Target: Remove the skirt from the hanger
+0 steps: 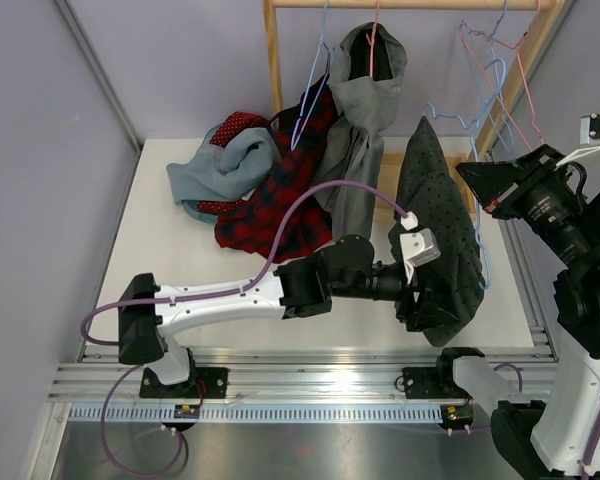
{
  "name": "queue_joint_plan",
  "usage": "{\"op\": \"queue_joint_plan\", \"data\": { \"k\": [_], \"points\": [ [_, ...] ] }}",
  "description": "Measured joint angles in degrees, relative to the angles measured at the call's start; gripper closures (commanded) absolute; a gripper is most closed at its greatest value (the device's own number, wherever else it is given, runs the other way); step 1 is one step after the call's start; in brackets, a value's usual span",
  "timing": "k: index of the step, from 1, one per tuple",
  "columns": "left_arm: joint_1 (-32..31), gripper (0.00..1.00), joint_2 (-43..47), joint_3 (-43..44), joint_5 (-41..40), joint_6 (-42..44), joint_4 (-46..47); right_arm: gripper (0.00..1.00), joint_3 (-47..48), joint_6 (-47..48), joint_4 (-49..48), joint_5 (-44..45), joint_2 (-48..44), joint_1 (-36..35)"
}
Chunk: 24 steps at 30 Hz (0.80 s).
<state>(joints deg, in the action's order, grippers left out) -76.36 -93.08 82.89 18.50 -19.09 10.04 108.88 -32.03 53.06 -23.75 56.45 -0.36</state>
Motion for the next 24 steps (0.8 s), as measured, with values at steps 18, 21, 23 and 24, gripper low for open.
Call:
{"op": "queue_joint_plan", "data": {
  "k": [18,21,23,24],
  "points": [
    [-3.2,0.85,-2.2,1.6,-1.8,1.0,-1.3,1.0,2.5,-1.1,0.0,-1.2,0.6,0.0],
    [-3.2,1.0,-2.9,2.3,-6.2,1.2,-2.0,1.0,2.5,-1.7,0.0,-1.7,0.2,0.0],
    [-3.2,1.0,-3.1,2.6,-9.1,1.6,-2.7,1.0,2.5,-2.0,0.0,-2.2,-0.2,0.0],
    [-3.3,1.0,-3.1,2.6,-9.9,1.6,-2.9,1.0,2.5,-2.0,0.0,-2.4,-0.4,0.0]
  ]
}}
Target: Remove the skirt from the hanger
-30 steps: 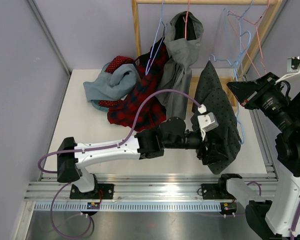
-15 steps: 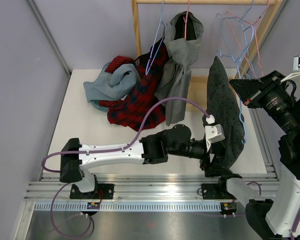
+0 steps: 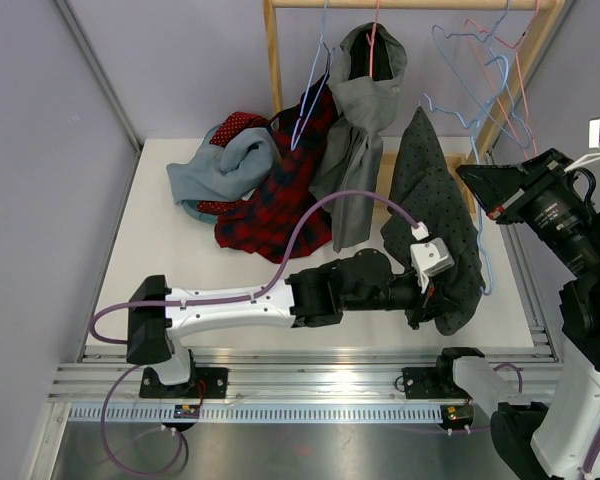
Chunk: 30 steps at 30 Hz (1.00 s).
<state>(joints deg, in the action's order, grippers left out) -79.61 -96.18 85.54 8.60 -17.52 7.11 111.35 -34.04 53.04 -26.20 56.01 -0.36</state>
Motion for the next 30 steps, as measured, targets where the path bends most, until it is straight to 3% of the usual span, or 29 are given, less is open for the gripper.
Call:
{"op": "queue_joint_plan", "data": {
  "k": [4,9,12,16,20,30],
  "points": [
    [-0.6,1.0,0.4,-1.9,-2.6,0.1,0.9,1.0,0.1,0.3,0.0,0.0,0.2,0.0],
    [-3.5,1.0,3.4,-15.8,-4.7,-2.6,7.4,1.0,3.2,1.4,1.9,0.2,4.6,0.0],
    [-7.5,1.0,3.2,-26.0,-6.7,-6.4,12.5,1.0,8.3,2.6,5.2,1.1,9.4,0.0],
    [-15.5,1.0,-0.2,-33.3,-9.4,-10.6,8.5,1.0,15.4,3.0,2.4,4.0,15.9,-0.1],
    [-20.6,1.0,-1.4,-34.9,-11.3,-12.4,2.0,1.0,17.0,3.0,-1.4,5.7,17.6,-0.1],
    [-20.3,1.0,3.9,-31.1,-17.8,-12.6,-3.4,1.0,8.6,2.5,-11.0,6.3,20.3,-0.1]
  ]
}}
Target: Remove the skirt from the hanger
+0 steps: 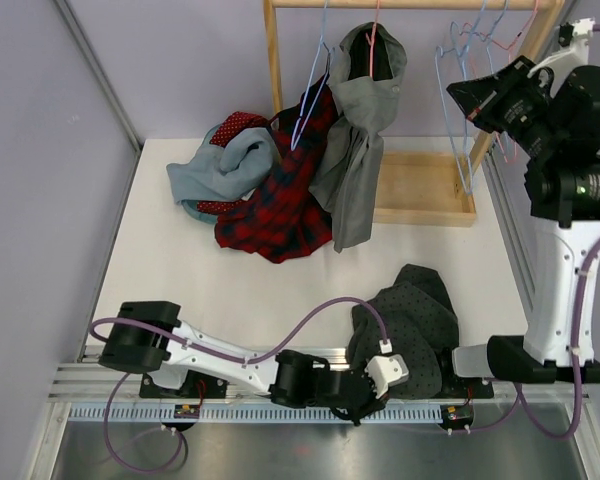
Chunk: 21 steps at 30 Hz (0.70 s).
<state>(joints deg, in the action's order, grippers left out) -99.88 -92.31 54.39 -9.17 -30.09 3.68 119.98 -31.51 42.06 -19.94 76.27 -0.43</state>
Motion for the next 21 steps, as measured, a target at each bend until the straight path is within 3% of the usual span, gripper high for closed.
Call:
{"op": "queue_joint_plan", "data": {
  "k": [5,14,18,21],
  "points": [
    [0.0,1.0,4.2,0.0,-2.6,-0.4,-2.3,1.0,1.5,0.0,-2.3,1.6,8.8,0.0],
    [-0.2,1.0,10.0,-1.7,-6.4,-2.2,-7.0,1.0,16.8,-1.7,-4.3,2.8,28.2,2.6],
    [-0.3,1.0,11.5,-2.6,-7.8,-3.5,-9.5,1.0,19.1,-2.7,-5.2,2.5,31.4,3.1],
    [-0.4,1.0,14.0,-2.3,-11.1,-4.5,-14.7,1.0,13.9,-3.1,-8.6,1.6,30.3,3.1]
  ]
}}
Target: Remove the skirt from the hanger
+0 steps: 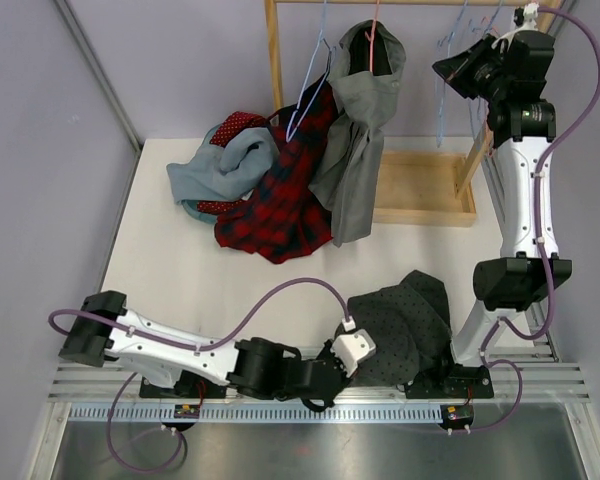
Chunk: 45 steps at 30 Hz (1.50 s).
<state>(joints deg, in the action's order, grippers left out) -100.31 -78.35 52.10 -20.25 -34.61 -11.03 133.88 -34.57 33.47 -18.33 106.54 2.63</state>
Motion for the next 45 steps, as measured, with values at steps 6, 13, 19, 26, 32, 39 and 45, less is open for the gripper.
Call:
{"op": "queue_joint_plan", "data": {
  "k": [6,13,19,26,32,39,45],
  "points": [
    [2.4,1.0,5.9,10.1,-10.0,1.9,-20.2,0.2,-15.0,0.3,-7.3,-0.8,-7.4,0.1],
    [22.6,1.0,14.7,29.7,-17.2,15.3,-34.5,0.01,-30.0,2.3,-4.9,-0.7,-17.7,0.2],
    [50.0,1.0,12.8,51.4,-15.2,31.1,-35.1,0.01,-42.8,2.7,-5.3,-0.8,-30.2,0.2],
    [78.2,1.0,-9.6,84.6,-2.8,35.1,-30.7,0.0,-53.8,2.9,-7.4,-2.4,-40.2,0.2],
    [87.7,1.0,-22.2,87.4,11.6,29.6,-21.1,0.01,-60.9,3.6,-7.1,-3.8,-43.1,0.2],
    [88.7,0.45,-25.7,67.3,22.3,22.2,-8.4,0.01,-62.9,3.9,-7.5,-4.9,-46.9,0.2],
    [88.8,0.01,-27.6,55.7,24.3,16.5,-8.8,0.0,-56.9,3.9,-9.3,-9.4,-49.5,0.2]
  ]
}}
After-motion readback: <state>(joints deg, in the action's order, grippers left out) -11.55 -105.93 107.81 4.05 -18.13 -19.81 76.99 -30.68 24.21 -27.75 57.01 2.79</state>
